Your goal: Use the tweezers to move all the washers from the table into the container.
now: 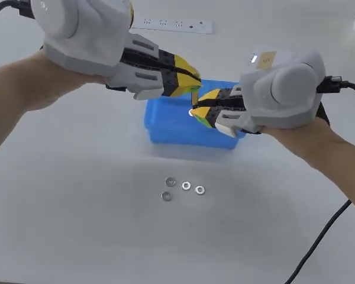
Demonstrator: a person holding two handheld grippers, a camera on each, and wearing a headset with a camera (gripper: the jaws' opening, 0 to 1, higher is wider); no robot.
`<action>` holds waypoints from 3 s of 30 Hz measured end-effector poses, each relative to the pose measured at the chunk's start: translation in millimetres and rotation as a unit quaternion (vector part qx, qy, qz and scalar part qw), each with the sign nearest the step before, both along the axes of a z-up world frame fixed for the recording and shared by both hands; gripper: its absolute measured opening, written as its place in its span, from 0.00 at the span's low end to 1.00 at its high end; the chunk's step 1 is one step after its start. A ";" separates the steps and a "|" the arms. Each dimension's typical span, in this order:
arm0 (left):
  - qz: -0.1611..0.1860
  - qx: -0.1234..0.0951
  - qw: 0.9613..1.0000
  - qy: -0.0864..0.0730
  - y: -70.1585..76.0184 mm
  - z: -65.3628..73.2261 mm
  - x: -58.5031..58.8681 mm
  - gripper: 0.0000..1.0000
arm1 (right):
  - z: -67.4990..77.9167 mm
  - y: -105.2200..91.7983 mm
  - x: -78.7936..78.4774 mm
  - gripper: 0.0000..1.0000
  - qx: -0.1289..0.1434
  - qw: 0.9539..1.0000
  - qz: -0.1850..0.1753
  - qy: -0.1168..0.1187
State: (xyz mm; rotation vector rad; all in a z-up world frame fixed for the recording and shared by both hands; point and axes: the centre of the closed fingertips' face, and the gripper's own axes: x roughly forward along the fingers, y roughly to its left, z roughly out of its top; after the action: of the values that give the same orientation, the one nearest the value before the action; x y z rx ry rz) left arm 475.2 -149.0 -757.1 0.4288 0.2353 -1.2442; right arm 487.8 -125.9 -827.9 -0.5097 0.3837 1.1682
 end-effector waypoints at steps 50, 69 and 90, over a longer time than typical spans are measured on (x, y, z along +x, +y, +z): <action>-0.045 0.026 0.998 -0.048 -7.7 40.7 -45.5 0.05 | 47.3 -4.0 -35.2 0.14 0.016 0.999 0.001 -0.036; -0.078 0.007 0.997 0.001 -32.0 25.0 -121.4 0.05 | 24.6 -17.9 -107.0 0.14 0.025 0.999 0.017 0.015; -0.050 -0.003 0.997 0.059 -27.4 -17.0 -122.2 0.05 | -21.3 -25.0 -121.2 0.14 0.014 0.998 0.001 0.065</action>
State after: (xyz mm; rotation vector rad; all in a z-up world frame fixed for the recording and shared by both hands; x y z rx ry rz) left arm 352.9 -176.3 -774.1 0.3664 0.3128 -1.3701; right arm 366.6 -150.9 -849.1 -0.4105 0.4783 1.2108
